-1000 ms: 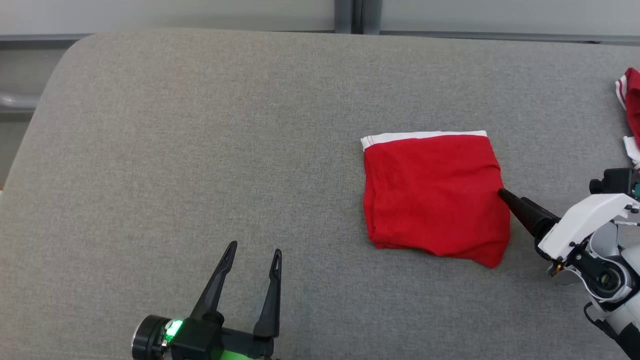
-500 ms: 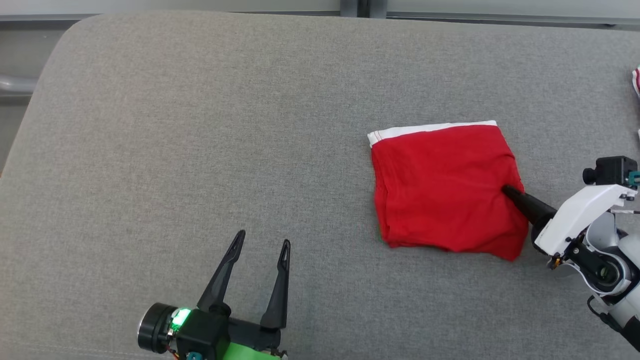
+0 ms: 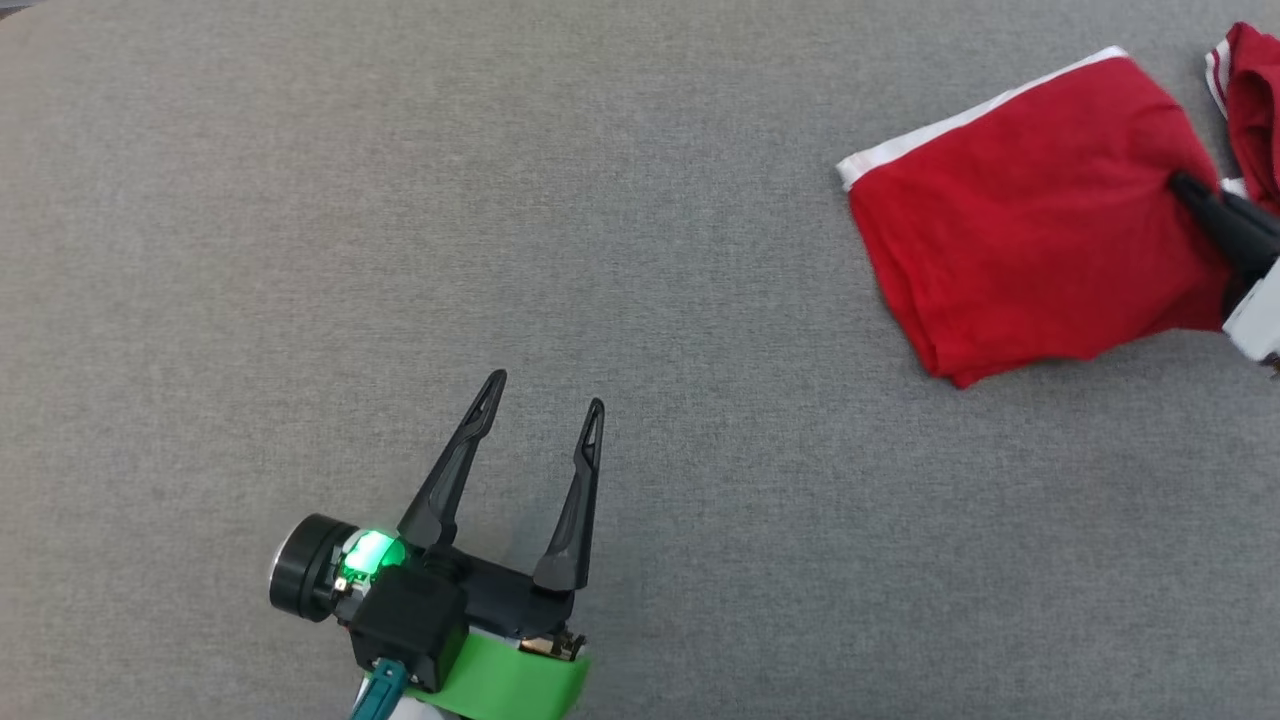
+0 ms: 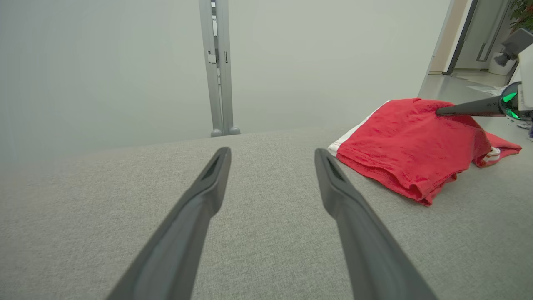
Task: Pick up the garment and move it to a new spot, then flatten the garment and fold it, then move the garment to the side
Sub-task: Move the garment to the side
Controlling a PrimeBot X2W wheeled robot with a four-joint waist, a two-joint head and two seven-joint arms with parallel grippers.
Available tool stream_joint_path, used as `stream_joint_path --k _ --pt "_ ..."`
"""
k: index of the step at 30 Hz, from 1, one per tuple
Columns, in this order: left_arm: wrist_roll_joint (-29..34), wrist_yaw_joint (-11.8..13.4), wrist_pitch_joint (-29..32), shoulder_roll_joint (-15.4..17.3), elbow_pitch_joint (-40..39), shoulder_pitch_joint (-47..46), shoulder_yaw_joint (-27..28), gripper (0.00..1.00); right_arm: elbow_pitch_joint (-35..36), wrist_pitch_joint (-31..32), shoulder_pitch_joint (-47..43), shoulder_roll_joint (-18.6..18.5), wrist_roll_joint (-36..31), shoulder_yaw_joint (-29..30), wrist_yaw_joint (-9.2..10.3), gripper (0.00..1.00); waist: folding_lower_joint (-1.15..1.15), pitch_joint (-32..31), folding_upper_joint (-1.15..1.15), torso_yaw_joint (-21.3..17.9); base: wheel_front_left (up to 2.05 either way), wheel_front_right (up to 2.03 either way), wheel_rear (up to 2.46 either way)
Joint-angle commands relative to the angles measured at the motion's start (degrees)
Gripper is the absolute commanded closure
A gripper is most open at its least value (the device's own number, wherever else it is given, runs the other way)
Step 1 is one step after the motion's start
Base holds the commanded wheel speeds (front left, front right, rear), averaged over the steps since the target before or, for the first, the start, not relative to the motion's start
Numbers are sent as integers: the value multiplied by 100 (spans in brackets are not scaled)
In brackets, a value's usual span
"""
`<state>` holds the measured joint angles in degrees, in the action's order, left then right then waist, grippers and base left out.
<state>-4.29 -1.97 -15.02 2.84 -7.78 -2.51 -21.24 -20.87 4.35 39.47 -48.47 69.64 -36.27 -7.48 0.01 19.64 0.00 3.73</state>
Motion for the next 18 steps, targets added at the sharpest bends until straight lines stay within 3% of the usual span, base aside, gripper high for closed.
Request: stream_joint_path --k 1,9,18 --pt "57 -39 -16 14 -27 -133 -16 0 -3 -53 144 -155 -78 28 0 100 -1 363 0 -370 0 0 0" --pt "216 -176 -16 26 12 -335 73 0 -56 -126 497 -1013 -328 217 1 100 -1 765 0 -653 0 0 0" --pt "333 -286 -16 105 -56 -623 179 0 -121 -29 753 -1659 -541 543 2 100 -1 1194 0 -680 0 0 0"
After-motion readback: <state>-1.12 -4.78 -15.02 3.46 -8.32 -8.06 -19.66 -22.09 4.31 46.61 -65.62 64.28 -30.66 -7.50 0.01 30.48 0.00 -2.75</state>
